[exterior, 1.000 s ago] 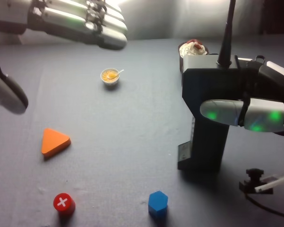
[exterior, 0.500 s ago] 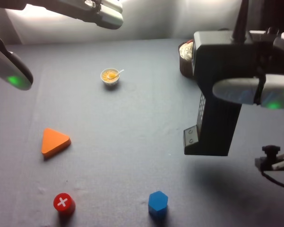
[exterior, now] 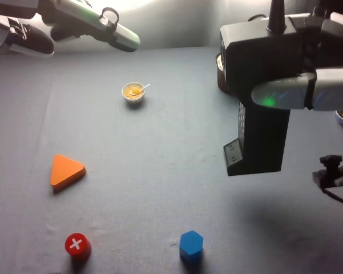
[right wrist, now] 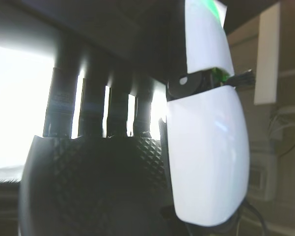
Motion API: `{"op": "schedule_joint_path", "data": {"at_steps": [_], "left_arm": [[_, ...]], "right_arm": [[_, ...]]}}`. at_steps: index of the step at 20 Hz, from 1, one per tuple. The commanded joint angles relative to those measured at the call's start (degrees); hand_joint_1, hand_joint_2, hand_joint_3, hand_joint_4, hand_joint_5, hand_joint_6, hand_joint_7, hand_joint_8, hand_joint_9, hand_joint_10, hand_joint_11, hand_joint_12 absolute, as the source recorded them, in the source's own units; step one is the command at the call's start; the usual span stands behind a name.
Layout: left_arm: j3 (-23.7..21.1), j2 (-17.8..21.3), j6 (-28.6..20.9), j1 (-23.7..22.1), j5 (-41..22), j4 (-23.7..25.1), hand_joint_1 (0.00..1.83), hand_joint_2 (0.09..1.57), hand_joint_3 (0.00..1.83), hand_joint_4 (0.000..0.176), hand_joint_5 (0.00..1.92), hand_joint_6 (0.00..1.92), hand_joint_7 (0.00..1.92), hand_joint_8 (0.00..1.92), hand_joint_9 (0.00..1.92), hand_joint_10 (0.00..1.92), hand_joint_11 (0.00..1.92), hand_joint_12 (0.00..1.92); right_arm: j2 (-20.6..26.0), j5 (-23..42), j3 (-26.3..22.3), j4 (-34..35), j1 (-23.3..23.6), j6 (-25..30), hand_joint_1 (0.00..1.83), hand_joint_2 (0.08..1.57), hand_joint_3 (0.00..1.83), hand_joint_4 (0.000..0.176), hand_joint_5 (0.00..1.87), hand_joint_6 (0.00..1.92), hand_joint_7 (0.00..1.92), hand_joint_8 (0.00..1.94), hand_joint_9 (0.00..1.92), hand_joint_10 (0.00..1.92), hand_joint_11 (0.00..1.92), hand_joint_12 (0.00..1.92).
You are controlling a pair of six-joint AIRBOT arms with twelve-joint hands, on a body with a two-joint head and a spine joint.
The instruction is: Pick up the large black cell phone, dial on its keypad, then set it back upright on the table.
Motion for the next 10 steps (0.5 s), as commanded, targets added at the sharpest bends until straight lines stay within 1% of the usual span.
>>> {"op": "schedule_joint_path", "data": {"at_steps": [1,2,3,4,5,7,8,9,10], "left_arm": [[0.0,0.0,0.8,-1.4,1.3,-4.6,1.31,1.25,0.00,0.169,0.06,0.01,0.70,1.51,0.80,1.92,0.55,1.92],[-0.2,-0.3,1.0,-1.0,2.4,-4.2,1.32,1.26,0.01,0.175,0.03,0.01,0.67,1.56,0.80,1.92,0.42,1.92],[-0.4,-0.4,1.2,-0.8,3.0,-4.3,1.47,1.16,0.00,0.176,0.03,0.00,0.61,1.85,0.85,1.92,0.74,1.92],[-0.8,-0.4,1.8,-0.6,4.0,-4.3,1.33,1.24,0.07,0.176,0.04,0.00,0.65,1.61,0.81,1.92,0.87,1.92],[-1.1,-0.6,2.0,-0.4,4.9,-4.3,1.33,1.24,0.07,0.176,0.05,0.00,0.65,1.60,0.81,1.92,0.79,1.92],[-1.3,-1.2,2.0,0.4,6.4,-4.3,1.33,1.23,0.08,0.176,0.07,0.01,0.66,1.59,0.86,1.92,0.87,1.92],[-1.3,-1.8,2.2,1.0,6.8,-4.3,1.34,1.06,0.46,0.176,0.07,0.01,0.67,1.66,0.92,1.92,0.94,1.92],[-1.3,-2.3,2.5,1.7,7.1,-4.3,1.35,0.92,0.74,0.169,0.08,0.00,0.71,1.71,0.96,1.92,0.96,1.92],[-1.3,-2.7,2.6,2.3,7.2,-4.3,1.35,0.85,0.88,0.172,0.09,0.00,0.73,1.74,0.98,1.92,0.97,1.92]], "right_arm": [[0.9,7.6,0.4,0.5,1.1,1.4,1.37,1.17,0.00,0.000,0.89,0.94,0.80,1.30,0.84,1.37,0.79,1.33],[0.9,7.5,0.9,0.1,1.7,1.3,1.36,1.17,0.00,0.000,0.88,0.96,0.81,1.30,0.84,1.38,0.79,1.32],[0.9,7.1,1.2,0.1,2.2,1.2,1.37,1.15,0.00,0.000,0.91,0.90,0.84,1.24,0.87,1.33,0.81,1.31],[0.8,6.8,1.6,0.2,3.0,1.2,1.37,1.14,0.00,0.000,0.92,0.90,0.88,1.20,0.89,1.30,0.83,1.29],[0.8,6.6,1.8,0.4,3.5,1.2,1.37,1.14,0.00,0.000,0.92,0.90,0.88,1.20,0.89,1.29,0.83,1.28],[0.8,6.6,2.0,0.8,4.8,1.0,1.37,1.14,0.00,0.000,0.93,0.88,0.88,1.22,0.87,1.31,0.80,1.31],[0.7,6.5,2.2,0.9,5.6,0.7,1.37,1.15,0.00,0.000,0.91,0.90,0.86,1.24,0.86,1.34,0.79,1.33],[0.6,6.4,2.3,0.9,6.4,0.7,1.37,1.15,0.00,0.000,0.91,0.91,0.86,1.23,0.86,1.34,0.79,1.33],[0.6,6.2,2.4,0.9,6.9,0.7,1.37,1.14,0.00,0.000,0.92,0.92,0.87,1.20,0.89,1.30,0.82,1.29]]}}
